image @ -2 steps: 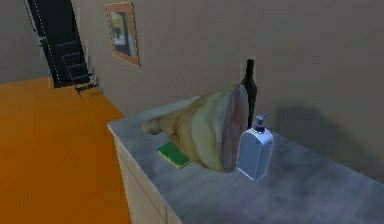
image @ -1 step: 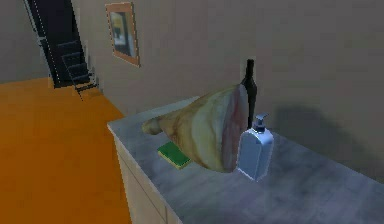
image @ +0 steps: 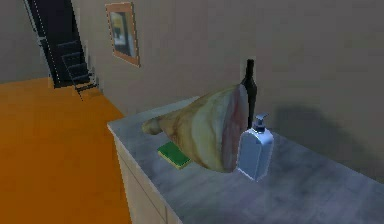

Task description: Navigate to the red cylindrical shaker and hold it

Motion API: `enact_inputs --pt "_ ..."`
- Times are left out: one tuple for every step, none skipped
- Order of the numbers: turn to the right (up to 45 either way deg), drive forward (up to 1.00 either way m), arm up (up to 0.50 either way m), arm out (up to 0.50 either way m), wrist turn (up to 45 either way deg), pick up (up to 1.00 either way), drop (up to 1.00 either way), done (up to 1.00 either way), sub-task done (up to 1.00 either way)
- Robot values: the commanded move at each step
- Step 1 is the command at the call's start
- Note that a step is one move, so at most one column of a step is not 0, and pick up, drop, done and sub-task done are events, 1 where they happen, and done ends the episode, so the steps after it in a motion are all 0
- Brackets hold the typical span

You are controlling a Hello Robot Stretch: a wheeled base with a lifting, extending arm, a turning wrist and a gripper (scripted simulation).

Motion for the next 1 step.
enact_inputs --pt "0.0 0.0 0.0 0.0 45.0 0.0 0.0 0.0 0.0"
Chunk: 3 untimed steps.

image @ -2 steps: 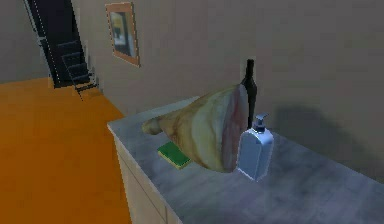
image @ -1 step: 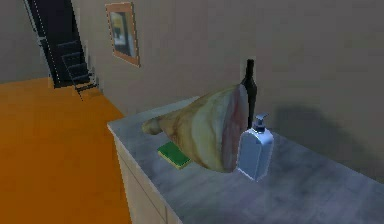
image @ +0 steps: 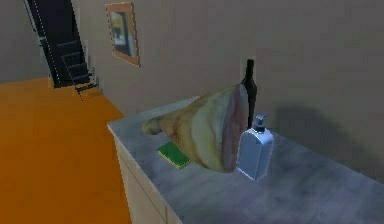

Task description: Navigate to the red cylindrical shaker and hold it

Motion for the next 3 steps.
enact_inputs --pt "0.0 0.0 0.0 0.0 45.0 0.0 0.0 0.0 0.0" --pt "0.0 0.0 0.0 0.0 18.0 0.0 0.0 0.0 0.0" --pt "0.0 0.0 0.0 0.0 0.0 1.0 0.0 0.0 0.0"
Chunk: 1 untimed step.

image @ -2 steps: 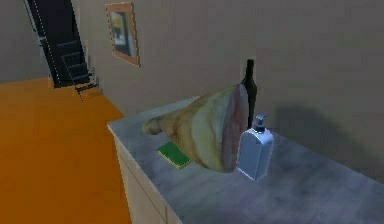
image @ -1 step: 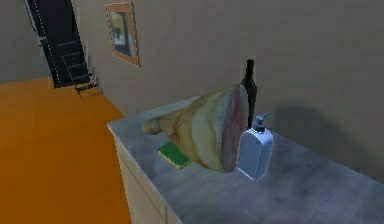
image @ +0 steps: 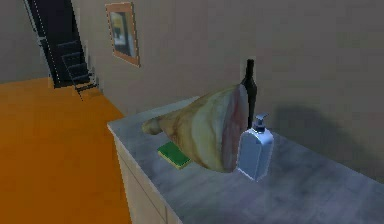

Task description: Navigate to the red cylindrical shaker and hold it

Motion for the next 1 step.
enact_inputs --pt "0.0 0.0 0.0 0.0 0.0 0.0 0.0 1.0 0.0"
